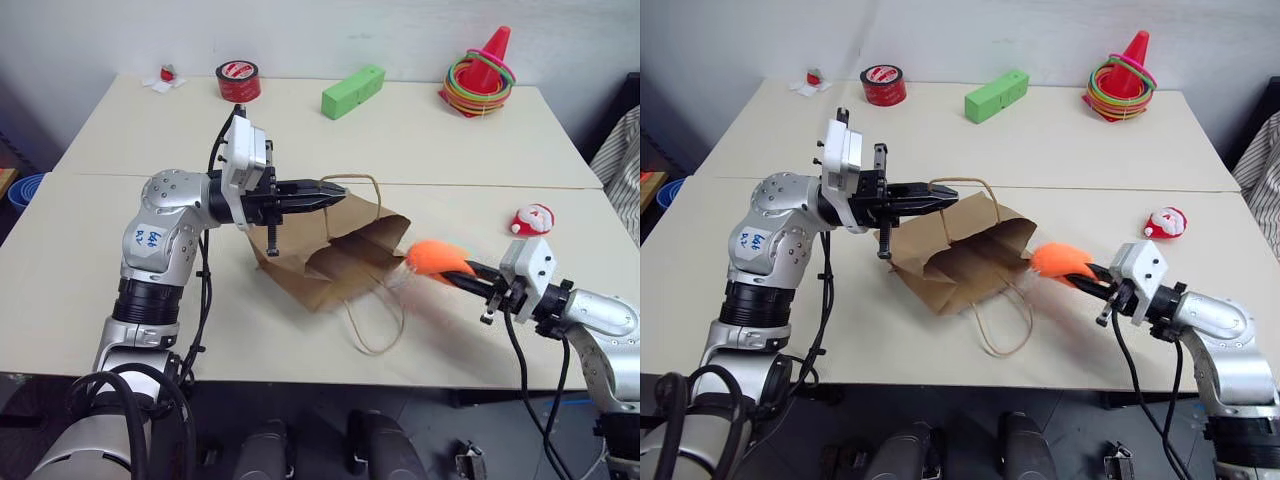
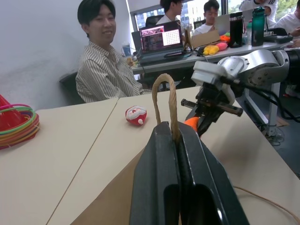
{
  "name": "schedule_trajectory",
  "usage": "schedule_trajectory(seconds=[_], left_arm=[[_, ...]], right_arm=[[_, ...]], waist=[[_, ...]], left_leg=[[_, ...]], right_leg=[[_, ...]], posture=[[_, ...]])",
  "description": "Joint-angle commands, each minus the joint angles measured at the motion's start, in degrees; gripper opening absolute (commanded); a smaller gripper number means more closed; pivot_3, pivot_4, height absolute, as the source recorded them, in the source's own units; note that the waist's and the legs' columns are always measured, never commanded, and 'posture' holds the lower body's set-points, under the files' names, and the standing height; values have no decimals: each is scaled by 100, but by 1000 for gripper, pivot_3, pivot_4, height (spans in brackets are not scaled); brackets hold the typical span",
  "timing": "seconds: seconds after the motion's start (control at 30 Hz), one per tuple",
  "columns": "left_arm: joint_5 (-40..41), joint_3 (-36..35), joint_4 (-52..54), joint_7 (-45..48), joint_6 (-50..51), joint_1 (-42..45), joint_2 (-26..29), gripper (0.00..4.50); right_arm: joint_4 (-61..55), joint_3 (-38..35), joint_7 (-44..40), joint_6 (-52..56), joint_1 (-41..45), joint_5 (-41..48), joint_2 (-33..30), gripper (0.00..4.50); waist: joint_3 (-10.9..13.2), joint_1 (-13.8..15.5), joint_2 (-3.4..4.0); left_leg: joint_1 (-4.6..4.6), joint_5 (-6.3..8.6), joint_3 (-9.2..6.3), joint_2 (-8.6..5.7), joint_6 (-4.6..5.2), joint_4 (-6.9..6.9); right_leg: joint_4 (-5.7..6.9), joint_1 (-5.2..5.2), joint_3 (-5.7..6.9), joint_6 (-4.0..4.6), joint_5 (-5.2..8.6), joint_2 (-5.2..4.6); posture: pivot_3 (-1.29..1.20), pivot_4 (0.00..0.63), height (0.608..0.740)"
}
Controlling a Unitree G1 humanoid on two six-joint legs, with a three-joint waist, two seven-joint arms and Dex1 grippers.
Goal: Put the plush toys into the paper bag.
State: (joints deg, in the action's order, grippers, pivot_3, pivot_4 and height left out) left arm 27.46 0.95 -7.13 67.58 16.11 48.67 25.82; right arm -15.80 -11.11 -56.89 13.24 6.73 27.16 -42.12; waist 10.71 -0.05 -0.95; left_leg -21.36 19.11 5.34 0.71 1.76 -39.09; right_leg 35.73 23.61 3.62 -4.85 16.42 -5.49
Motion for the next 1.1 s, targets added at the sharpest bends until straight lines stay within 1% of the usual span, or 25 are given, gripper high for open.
schedule_trajectory(seconds=[0.03,0.17,0.3,0.37,0.47,0.5,0.57,0.67,0.73,0.8,0.83,0.9,0.93,1.03,1.1], left_arm=[[153,-85,126,-5,16,137,-61,0],[191,-41,56,11,67,219,-199,0],[295,-18,34,132,183,291,-335,0],[328,-14,29,192,235,309,-365,0],[399,26,30,339,361,315,-371,0],[403,18,6,347,356,301,-396,0],[361,13,-68,368,291,281,-431,0],[251,12,-202,359,131,273,-502,0],[194,1,-309,305,7,282,-559,0],[112,30,-377,306,-117,262,-559,0],[90,34,-396,311,-158,243,-549,0],[84,17,-414,323,-200,207,-519,0],[78,1,-420,320,-216,184,-494,0],[58,-20,-420,300,-253,135,-448,0],[56,-33,-407,285,-259,115,-428,0]], right_arm=[[-991,295,383,925,158,481,-5,42],[-1187,1058,897,1485,717,129,220,42],[-674,1755,1523,1908,1419,-539,576,42],[-447,1962,1800,2031,1647,-801,788,42],[129,2336,2185,1944,2197,-1324,1259,42],[373,2671,2098,1883,2442,-1468,1488,42],[742,3112,2084,1904,2769,-1705,1868,42],[1316,3218,2300,1665,3014,-1984,2339,42],[1680,3110,2434,1412,3057,-2055,2569,42],[1680,3025,2348,1349,2979,-2039,2529,779],[1568,2948,2299,1379,2912,-1996,2457,1039],[1255,2835,2087,1400,2746,-1908,2218,1799],[997,2691,1857,1343,2603,-1744,2047,2207],[428,2226,1408,946,2232,-1337,1703,3224],[43,1768,1063,693,1833,-945,1453,3883]], waist=[[0,0,0],[0,2,0],[0,-1,0],[0,-3,0],[0,-8,0],[0,-10,0],[0,-42,0],[0,-59,0],[0,-44,0],[0,-3,0],[0,-2,0],[0,3,0],[0,-3,0],[0,-8,0],[0,-18,0]], left_leg=[[1,0,-1,0,0,0],[2,0,-2,0,-1,0],[-2,0,0,-2,-1,-1],[-4,0,0,-2,-1,-1],[-12,0,2,-2,-2,-1],[-13,0,3,-3,-2,-2],[-13,0,4,-3,-2,-3],[-13,-2,2,0,-6,-2],[-16,-3,4,0,-6,-1],[-21,-3,2,-5,-3,-6],[-22,-3,2,-9,2,-6],[-27,0,1,-11,7,-6],[-27,1,0,-12,8,-6],[-31,4,0,-10,9,-4],[-30,4,1,-8,9,-4]], right_leg=[[-1,-2,1,0,0,-1],[-3,-1,0,1,0,-4],[-4,2,1,1,0,-3],[-4,5,2,1,0,-3],[-2,12,3,2,1,-2],[0,12,2,2,1,-2],[-1,13,2,2,1,1],[6,18,3,4,2,5],[7,21,3,5,3,4],[6,20,6,4,2,0],[6,20,7,3,1,-5],[1,20,7,-1,-1,-8],[0,20,9,-1,-1,-9],[-9,20,11,-2,-1,-6],[-9,21,11,-2,-1,-4]], posture=[[0,150,740],[0,150,740],[0,150,740],[0,150,740],[0,150,740],[0,150,740],[0,150,740],[0,150,740],[0,150,740],[0,150,740],[0,150,740],[0,150,740],[0,150,740],[0,150,740],[0,150,740]])
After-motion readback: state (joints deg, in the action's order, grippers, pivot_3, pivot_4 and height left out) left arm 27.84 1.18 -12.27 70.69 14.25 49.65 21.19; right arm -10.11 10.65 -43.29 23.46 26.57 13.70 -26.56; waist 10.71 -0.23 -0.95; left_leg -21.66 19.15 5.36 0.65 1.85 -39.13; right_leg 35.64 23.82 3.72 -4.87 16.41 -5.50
